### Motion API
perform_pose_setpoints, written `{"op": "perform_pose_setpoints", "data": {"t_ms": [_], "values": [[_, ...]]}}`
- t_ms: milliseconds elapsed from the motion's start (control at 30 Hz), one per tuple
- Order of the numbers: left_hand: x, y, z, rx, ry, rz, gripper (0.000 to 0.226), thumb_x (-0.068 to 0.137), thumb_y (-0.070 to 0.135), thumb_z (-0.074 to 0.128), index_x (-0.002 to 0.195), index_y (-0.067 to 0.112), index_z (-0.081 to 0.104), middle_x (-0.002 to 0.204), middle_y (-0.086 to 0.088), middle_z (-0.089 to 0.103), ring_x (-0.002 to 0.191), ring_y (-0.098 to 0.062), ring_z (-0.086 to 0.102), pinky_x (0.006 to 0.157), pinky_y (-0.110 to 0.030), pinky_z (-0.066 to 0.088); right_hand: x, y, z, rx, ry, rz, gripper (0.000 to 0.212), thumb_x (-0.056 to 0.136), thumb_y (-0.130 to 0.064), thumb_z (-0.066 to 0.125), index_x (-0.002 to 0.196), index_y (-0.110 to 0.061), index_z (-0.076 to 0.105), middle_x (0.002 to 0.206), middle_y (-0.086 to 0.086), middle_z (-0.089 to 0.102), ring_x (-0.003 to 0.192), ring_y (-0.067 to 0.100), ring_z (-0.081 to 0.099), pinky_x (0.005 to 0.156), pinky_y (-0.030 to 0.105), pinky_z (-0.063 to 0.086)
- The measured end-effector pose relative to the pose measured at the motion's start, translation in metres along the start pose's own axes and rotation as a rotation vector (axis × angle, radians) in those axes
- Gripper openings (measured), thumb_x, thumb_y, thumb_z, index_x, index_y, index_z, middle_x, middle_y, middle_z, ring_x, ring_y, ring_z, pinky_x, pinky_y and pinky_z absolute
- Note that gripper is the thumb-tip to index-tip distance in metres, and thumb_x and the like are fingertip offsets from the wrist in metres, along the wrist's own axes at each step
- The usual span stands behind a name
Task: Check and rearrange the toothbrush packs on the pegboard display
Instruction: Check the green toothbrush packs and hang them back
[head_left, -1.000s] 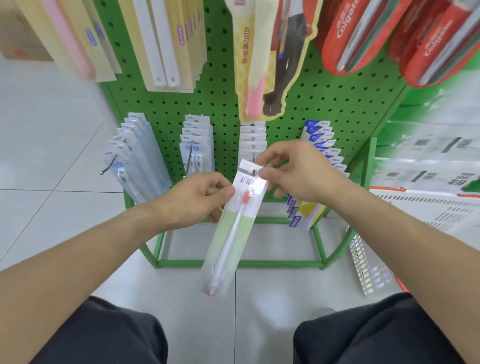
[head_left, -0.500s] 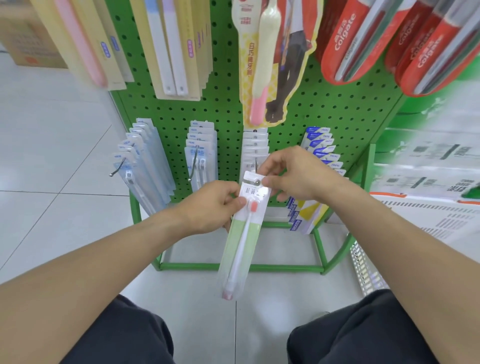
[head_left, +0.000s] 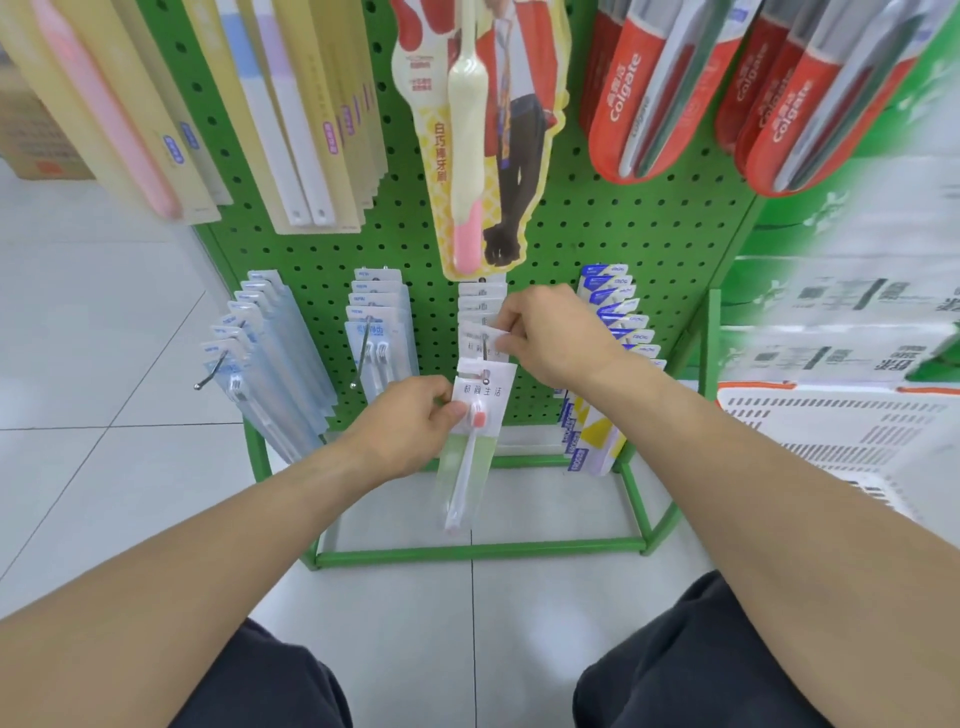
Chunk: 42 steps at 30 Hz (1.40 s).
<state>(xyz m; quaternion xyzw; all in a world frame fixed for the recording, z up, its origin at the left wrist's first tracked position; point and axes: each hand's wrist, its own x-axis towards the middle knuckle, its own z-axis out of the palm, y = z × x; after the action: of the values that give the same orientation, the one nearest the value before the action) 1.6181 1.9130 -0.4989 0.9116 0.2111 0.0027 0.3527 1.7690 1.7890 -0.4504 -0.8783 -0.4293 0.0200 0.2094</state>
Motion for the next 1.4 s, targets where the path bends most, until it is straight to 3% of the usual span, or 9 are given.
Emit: {"op": "perform_pose_setpoints", "data": {"t_ms": [100, 267, 467, 667, 800, 1000, 1167, 1267, 1400], "values": [[-0.001, -0.001, -0.003, 0.001, 0.015, 0.026, 0.027, 0.101, 0.035, 0.056, 0.085, 0.014, 0.062, 0.073, -0.015, 0.072, 0.08, -0.036, 0.071, 0.074, -0.05, 0.058, -0.006, -0.002, -0.009, -0.044, 0.024, -0.011, 0.008, 0.087, -0.014, 0.067, 0.093, -0.011, 0.072, 0.084, 0.007, 0.072, 0.084, 0.03, 0.067, 0.077, 0.04, 0.057], [-0.001, 0.003, -0.007, 0.053, 0.074, 0.029, 0.02, 0.096, 0.04, 0.063, 0.095, 0.021, 0.063, 0.09, 0.006, 0.067, 0.08, -0.01, 0.064, 0.067, -0.023, 0.05, -0.027, -0.003, -0.028, -0.026, 0.013, 0.082, 0.009, 0.08, -0.011, 0.067, 0.081, -0.006, 0.075, 0.075, 0.006, 0.073, 0.077, 0.022, 0.068, 0.07, 0.037, 0.059], [-0.017, 0.016, -0.01, 0.14, -0.278, -0.1, 0.03, 0.098, 0.046, 0.056, 0.095, 0.017, 0.066, 0.086, 0.004, 0.074, 0.071, -0.014, 0.073, 0.071, -0.033, 0.06, -0.053, -0.006, -0.054, 0.067, -0.163, 0.217, 0.007, 0.08, -0.016, 0.071, 0.074, -0.014, 0.073, 0.064, 0.004, 0.073, 0.051, 0.016, 0.068, 0.049, 0.028, 0.057], [-0.039, 0.042, -0.014, -0.076, 0.108, 0.197, 0.022, 0.097, 0.049, 0.052, 0.106, 0.031, 0.06, 0.086, 0.012, 0.069, 0.076, -0.007, 0.068, 0.073, -0.035, 0.057, -0.074, -0.014, -0.057, 0.364, -0.448, 0.214, 0.008, 0.088, -0.009, 0.072, 0.082, -0.011, 0.068, 0.057, 0.004, 0.067, 0.04, 0.012, 0.058, 0.046, 0.019, 0.047], [-0.049, 0.034, -0.009, -0.256, -0.138, 0.253, 0.021, 0.102, 0.035, 0.052, 0.102, 0.017, 0.064, 0.082, -0.016, 0.066, 0.072, -0.02, 0.064, 0.074, -0.051, 0.059, -0.083, -0.02, -0.041, 0.494, -0.531, 0.114, 0.014, 0.098, -0.018, 0.063, 0.087, -0.013, 0.057, 0.063, -0.004, 0.063, 0.054, 0.004, 0.063, 0.057, 0.024, 0.053], [-0.05, 0.036, -0.015, -0.618, 0.061, 0.16, 0.017, 0.101, 0.018, 0.055, 0.096, 0.006, 0.066, 0.071, -0.012, 0.074, 0.06, -0.024, 0.071, 0.051, -0.034, 0.058, -0.09, -0.027, -0.019, 0.666, -0.28, 0.052, 0.021, 0.099, -0.029, 0.061, 0.102, -0.01, 0.051, 0.071, 0.006, 0.07, 0.056, 0.022, 0.068, 0.057, 0.044, 0.061], [-0.047, 0.034, -0.011, -0.402, 0.3, 0.125, 0.017, 0.102, 0.022, 0.053, 0.093, 0.013, 0.064, 0.042, 0.004, 0.046, 0.035, -0.009, 0.038, 0.038, -0.02, 0.035, -0.092, -0.04, -0.015, 0.383, 0.106, -0.099, 0.02, 0.091, -0.034, 0.072, 0.102, -0.022, 0.059, 0.072, -0.008, 0.061, 0.057, 0.005, 0.054, 0.061, 0.014, 0.038], [-0.048, 0.037, -0.008, -0.359, 0.349, 0.096, 0.017, 0.103, 0.019, 0.049, 0.094, 0.013, 0.062, 0.037, 0.011, 0.045, 0.032, -0.006, 0.035, 0.036, -0.015, 0.027, -0.096, -0.052, -0.015, 0.418, 0.008, -0.124, 0.018, 0.097, -0.038, 0.062, 0.09, -0.021, 0.06, 0.054, -0.007, 0.062, 0.052, 0.008, 0.056, 0.053, 0.017, 0.039], [-0.051, 0.037, -0.01, -0.47, 0.325, -0.003, 0.026, 0.106, 0.03, 0.048, 0.102, 0.008, 0.061, 0.052, -0.005, 0.059, 0.029, -0.013, 0.043, 0.033, -0.022, 0.032, -0.096, -0.053, -0.012, 0.364, -0.155, -0.143, 0.013, 0.096, -0.034, 0.06, 0.095, -0.021, 0.057, 0.063, 0.0, 0.068, 0.059, 0.011, 0.062, 0.06, 0.029, 0.049]]}}
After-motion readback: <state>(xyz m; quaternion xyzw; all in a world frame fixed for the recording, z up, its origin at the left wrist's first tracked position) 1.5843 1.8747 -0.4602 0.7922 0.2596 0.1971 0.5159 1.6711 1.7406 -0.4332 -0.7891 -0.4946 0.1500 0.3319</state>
